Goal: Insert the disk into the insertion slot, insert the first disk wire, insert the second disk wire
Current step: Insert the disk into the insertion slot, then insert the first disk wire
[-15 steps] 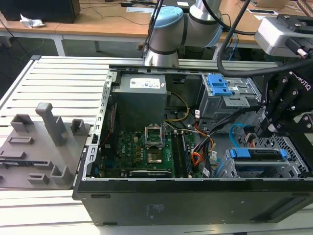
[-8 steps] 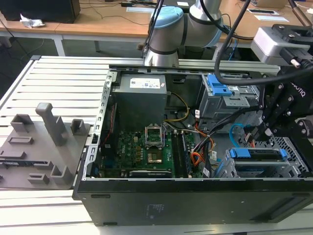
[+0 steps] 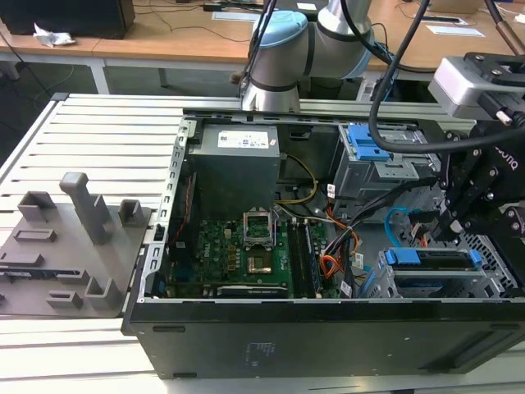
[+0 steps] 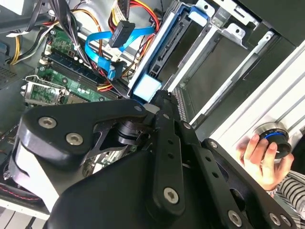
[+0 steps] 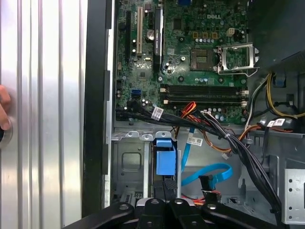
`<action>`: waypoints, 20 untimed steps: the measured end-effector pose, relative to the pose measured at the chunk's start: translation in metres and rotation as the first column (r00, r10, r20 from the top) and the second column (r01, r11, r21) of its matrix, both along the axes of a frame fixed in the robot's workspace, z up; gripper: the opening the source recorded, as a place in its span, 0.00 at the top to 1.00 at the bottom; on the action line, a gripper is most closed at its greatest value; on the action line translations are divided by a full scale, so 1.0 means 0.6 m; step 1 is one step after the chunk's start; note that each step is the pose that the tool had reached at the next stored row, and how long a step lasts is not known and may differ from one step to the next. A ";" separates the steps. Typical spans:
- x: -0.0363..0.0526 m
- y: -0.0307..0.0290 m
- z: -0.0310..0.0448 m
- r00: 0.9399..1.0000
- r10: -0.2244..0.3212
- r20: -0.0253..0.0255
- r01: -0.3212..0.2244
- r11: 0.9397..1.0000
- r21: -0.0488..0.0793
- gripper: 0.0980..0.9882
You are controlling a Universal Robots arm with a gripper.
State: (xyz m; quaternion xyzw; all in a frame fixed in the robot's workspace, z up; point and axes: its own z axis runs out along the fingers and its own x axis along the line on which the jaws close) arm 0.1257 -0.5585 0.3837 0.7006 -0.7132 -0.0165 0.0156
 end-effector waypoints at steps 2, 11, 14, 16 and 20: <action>0.000 -0.0001 0.000 1.000 0.000 0.000 0.000 1.000 0.000 0.99; 0.001 0.0000 0.000 1.000 0.000 0.000 0.000 1.000 0.000 0.99; 0.001 0.0000 0.000 1.000 0.000 0.000 0.000 1.000 0.000 0.99; 0.001 0.0000 0.000 1.000 0.000 0.000 0.000 1.000 0.000 0.99; 0.001 0.0000 -0.002 1.000 0.000 0.000 0.000 1.000 0.000 0.99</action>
